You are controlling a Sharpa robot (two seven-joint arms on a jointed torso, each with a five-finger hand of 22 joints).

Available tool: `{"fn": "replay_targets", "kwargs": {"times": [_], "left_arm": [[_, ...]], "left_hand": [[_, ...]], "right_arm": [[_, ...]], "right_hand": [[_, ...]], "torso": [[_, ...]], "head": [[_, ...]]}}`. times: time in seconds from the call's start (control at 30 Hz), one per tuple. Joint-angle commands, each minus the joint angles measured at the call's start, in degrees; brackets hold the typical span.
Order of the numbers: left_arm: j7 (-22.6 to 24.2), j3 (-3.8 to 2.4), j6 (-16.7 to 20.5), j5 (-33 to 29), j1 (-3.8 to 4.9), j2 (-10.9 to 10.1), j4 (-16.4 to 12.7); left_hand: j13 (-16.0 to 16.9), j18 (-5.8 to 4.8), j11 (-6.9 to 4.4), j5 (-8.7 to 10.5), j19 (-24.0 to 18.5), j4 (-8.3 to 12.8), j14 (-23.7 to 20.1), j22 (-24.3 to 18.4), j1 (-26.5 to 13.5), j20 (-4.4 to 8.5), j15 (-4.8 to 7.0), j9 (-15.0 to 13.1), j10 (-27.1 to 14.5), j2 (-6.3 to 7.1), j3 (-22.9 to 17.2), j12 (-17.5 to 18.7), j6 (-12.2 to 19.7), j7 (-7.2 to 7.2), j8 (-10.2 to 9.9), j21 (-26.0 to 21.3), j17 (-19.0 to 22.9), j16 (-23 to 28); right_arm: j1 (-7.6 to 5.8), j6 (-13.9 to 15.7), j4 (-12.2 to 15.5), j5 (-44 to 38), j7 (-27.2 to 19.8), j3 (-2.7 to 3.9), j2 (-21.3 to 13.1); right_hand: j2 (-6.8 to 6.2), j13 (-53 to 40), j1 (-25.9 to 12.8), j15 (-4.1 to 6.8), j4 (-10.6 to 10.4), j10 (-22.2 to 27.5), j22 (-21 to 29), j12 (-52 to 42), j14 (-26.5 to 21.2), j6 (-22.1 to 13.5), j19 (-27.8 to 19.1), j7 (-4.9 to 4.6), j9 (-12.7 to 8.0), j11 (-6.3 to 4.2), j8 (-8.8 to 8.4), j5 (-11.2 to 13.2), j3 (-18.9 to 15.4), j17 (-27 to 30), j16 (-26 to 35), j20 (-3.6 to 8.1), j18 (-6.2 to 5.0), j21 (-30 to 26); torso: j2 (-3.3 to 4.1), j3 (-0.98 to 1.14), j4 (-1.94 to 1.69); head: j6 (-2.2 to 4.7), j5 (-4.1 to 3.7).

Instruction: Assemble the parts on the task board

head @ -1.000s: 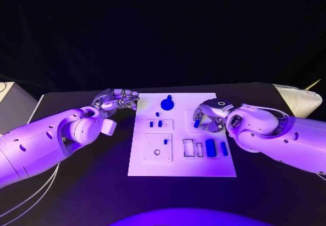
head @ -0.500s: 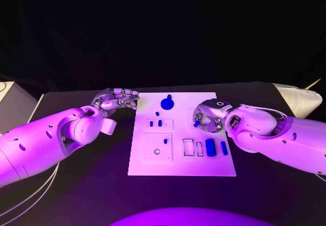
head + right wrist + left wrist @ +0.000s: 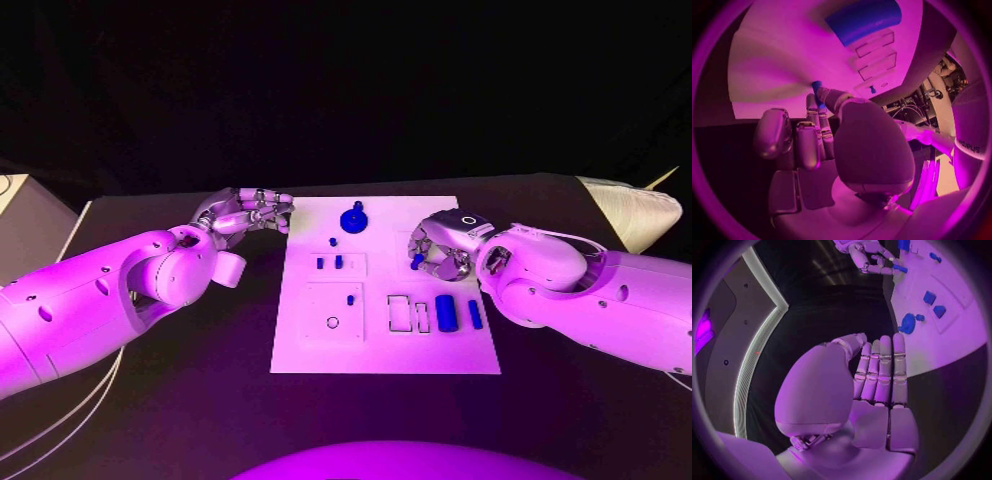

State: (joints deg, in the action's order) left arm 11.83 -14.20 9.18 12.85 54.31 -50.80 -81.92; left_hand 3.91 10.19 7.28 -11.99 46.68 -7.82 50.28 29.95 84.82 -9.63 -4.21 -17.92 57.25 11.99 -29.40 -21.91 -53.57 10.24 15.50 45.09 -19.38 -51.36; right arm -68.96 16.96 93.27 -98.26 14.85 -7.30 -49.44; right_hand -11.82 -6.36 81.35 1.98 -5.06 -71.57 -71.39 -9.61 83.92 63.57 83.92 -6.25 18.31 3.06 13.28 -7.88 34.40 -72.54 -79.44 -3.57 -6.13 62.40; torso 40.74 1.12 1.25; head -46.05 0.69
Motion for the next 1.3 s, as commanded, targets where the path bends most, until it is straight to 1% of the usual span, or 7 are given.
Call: {"fn": "replay_targets", "kwargs": {"times": [0.03, 0.4, 0.6, 0.77, 0.97, 1.13, 1.3], "left_arm": [[0.37, -0.05, -0.46, -0.1, 0.0, 0.08, -0.05], [0.3, -0.05, -0.5, -0.1, -0.01, 0.33, 0.33], [0.31, -0.05, -0.55, -0.1, -0.02, 0.66, 0.51], [0.37, -0.05, -0.58, -0.11, -0.04, 0.94, 0.58], [0.38, -0.05, -0.55, -0.13, -0.05, 1.17, 0.55], [0.38, -0.05, -0.52, -0.15, -0.06, 1.25, 0.48], [0.38, -0.05, -0.56, -0.15, -0.06, 1.29, 0.43]], "left_hand": [[0.05, 0.23, 0.14, -0.33, 0.52, 0.04, 0.22, 0.0, 0.25, -0.01, 0.01, 0.04, 0.44, -0.19, 0.2, 0.24, 0.02, 0.27, -0.34, -0.32, -0.07, 0.22], [0.05, 0.23, 0.14, -0.32, 0.52, 0.08, 0.23, 0.01, 0.31, 0.0, 0.02, 0.03, 0.46, -0.19, 0.21, 0.3, -0.03, 0.27, -0.35, -0.31, -0.08, 0.24], [0.05, 0.23, 0.14, -0.32, 0.52, 0.08, 0.23, 0.01, 0.31, 0.0, 0.02, 0.03, 0.46, -0.19, 0.21, 0.3, -0.03, 0.27, -0.35, -0.31, -0.08, 0.24], [0.05, 0.23, 0.14, -0.32, 0.52, 0.08, 0.23, 0.01, 0.31, 0.0, 0.02, 0.03, 0.46, -0.19, 0.21, 0.3, -0.03, 0.27, -0.35, -0.31, -0.08, 0.24], [0.05, 0.23, 0.14, -0.32, 0.52, 0.08, 0.23, 0.01, 0.31, 0.0, 0.02, 0.03, 0.46, -0.19, 0.21, 0.3, -0.03, 0.27, -0.35, -0.31, -0.08, 0.24], [0.06, 0.22, 0.14, -0.32, 0.53, 0.15, 0.24, 0.05, 0.4, 0.01, 0.02, 0.01, 0.52, -0.23, 0.22, 0.43, -0.14, 0.26, -0.39, -0.29, -0.09, 0.29], [0.06, 0.22, 0.14, -0.32, 0.53, 0.15, 0.24, 0.05, 0.4, 0.01, 0.02, 0.01, 0.52, -0.23, 0.22, 0.43, -0.14, 0.26, -0.39, -0.29, -0.09, 0.29]], "right_arm": [[-0.04, 3.22, 1.1, 4.44, 1.04, 0.17, -0.59], [-1.56, 4.56, 7.42, 9.59, 0.71, 1.09, -3.75], [-1.74, 5.04, 10.21, 10.05, 0.04, 1.23, -3.1], [-0.78, 5.13, 10.75, 7.68, -0.82, 0.77, -0.03], [1.03, 5.01, 10.03, 4.3, -1.64, 0.02, 4.27], [2.21, 4.45, 9.13, 2.26, -1.95, -0.5, 6.86], [3.15, 4.0, 8.42, 0.96, -1.97, -0.75, 8.54]], "right_hand": [[1.57, -0.16, 0.54, 0.38, 0.05, -1.34, -0.12, 0.24, 2.74, 0.14, 1.6, -0.03, 1.82, -0.77, 0.53, -0.25, 0.46, 0.02, -0.37, 0.48, 0.97, 0.21], [1.56, -0.24, 0.5, 0.38, 0.23, -1.43, -0.23, 0.31, 2.77, 0.14, 1.62, -0.06, 1.95, -0.76, 0.62, -0.29, 0.61, -0.12, -0.46, 0.49, 0.99, 0.34], [1.52, -0.32, 0.46, 0.39, 0.43, -1.54, -0.31, 0.37, 2.79, 0.16, 1.63, -0.07, 2.09, -0.77, 0.72, -0.36, 0.74, -0.2, -0.52, 0.5, 1.01, 0.44], [1.52, -0.34, 0.46, 0.39, 0.48, -1.55, -0.26, 0.39, 2.78, 0.14, 1.62, -0.07, 2.11, -0.77, 0.74, -0.38, 0.78, -0.17, -0.5, 0.51, 0.99, 0.35], [1.51, -0.39, 0.45, 0.39, 0.66, -1.57, -0.26, 0.48, 2.78, 0.08, 1.61, -0.09, 2.21, -0.75, 0.78, -0.47, 0.93, -0.12, -0.48, 0.51, 0.99, 0.33], [1.5, -0.41, 0.44, 0.39, 0.74, -1.57, -0.29, 0.52, 2.78, 0.05, 1.61, -0.11, 2.25, -0.75, 0.79, -0.49, 0.99, -0.14, -0.49, 0.51, 1.0, 0.37], [1.49, -0.43, 0.43, 0.38, 0.82, -1.58, -0.31, 0.56, 2.78, 0.03, 1.61, -0.12, 2.29, -0.74, 0.81, -0.51, 1.05, -0.17, -0.51, 0.52, 1.0, 0.38]], "torso": [[-0.03, 0.0, 0.02], [-0.09, -0.02, 0.03], [-0.07, 0.01, 0.06], [-0.1, -0.03, 0.12], [0.03, -0.01, -0.12], [0.01, -0.12, -0.04], [0.0, -0.08, -0.01]], "head": [[0.11, 0.04], [0.15, 0.16], [0.12, 0.6], [0.04, 0.94], [-0.07, 1.18], [-0.37, 1.44], [-0.54, 1.65]]}}
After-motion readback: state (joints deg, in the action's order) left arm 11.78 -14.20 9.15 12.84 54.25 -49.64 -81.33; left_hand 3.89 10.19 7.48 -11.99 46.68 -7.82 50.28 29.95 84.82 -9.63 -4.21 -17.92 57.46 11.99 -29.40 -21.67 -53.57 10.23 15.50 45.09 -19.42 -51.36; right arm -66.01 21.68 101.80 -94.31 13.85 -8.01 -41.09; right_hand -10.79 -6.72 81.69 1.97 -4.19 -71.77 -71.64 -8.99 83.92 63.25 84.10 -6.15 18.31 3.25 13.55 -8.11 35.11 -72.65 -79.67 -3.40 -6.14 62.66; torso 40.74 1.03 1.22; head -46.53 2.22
